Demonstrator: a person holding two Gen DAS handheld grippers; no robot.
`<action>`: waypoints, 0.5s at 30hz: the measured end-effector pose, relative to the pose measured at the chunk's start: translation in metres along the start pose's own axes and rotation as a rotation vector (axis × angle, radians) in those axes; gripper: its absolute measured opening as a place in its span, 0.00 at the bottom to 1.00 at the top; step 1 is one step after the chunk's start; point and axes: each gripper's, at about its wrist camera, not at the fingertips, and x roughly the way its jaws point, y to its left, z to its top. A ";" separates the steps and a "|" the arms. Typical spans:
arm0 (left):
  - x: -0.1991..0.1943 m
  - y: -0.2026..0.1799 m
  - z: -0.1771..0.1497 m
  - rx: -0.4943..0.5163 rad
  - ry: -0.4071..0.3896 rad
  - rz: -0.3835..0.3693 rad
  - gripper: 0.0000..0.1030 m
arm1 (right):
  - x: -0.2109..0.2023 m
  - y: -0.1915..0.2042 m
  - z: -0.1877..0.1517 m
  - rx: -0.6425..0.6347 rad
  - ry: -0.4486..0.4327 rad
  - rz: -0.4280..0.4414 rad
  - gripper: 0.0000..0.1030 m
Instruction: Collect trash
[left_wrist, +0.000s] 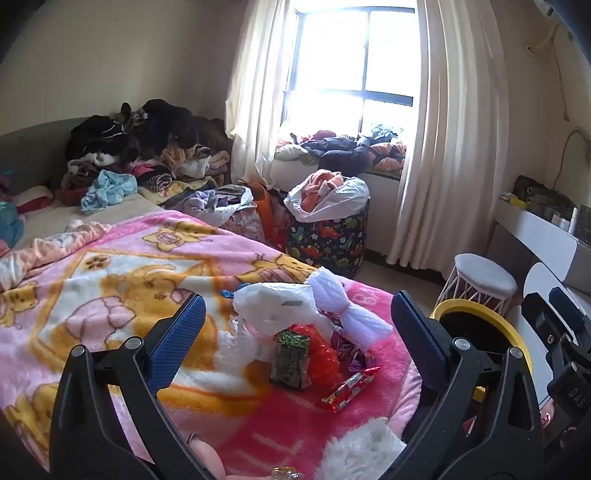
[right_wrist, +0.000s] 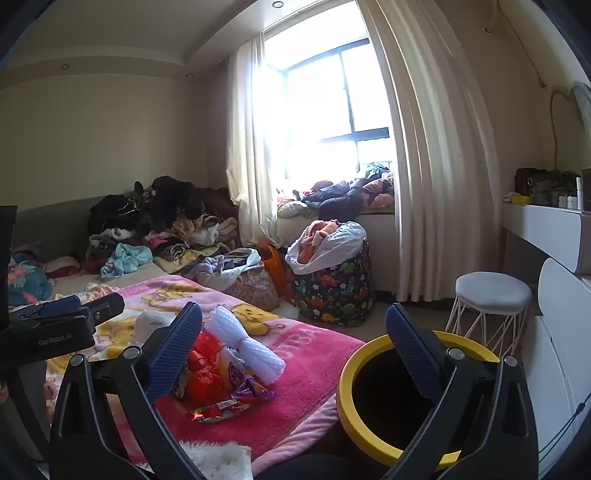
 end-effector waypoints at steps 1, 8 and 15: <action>0.001 0.000 0.000 -0.003 0.003 -0.004 0.90 | 0.001 0.000 0.000 -0.002 0.008 -0.004 0.94; -0.002 -0.011 0.004 -0.001 -0.003 -0.024 0.90 | -0.003 -0.003 0.003 0.004 -0.005 -0.020 0.94; -0.004 -0.010 -0.002 0.000 -0.009 -0.054 0.90 | -0.010 -0.008 0.004 0.004 -0.016 -0.035 0.94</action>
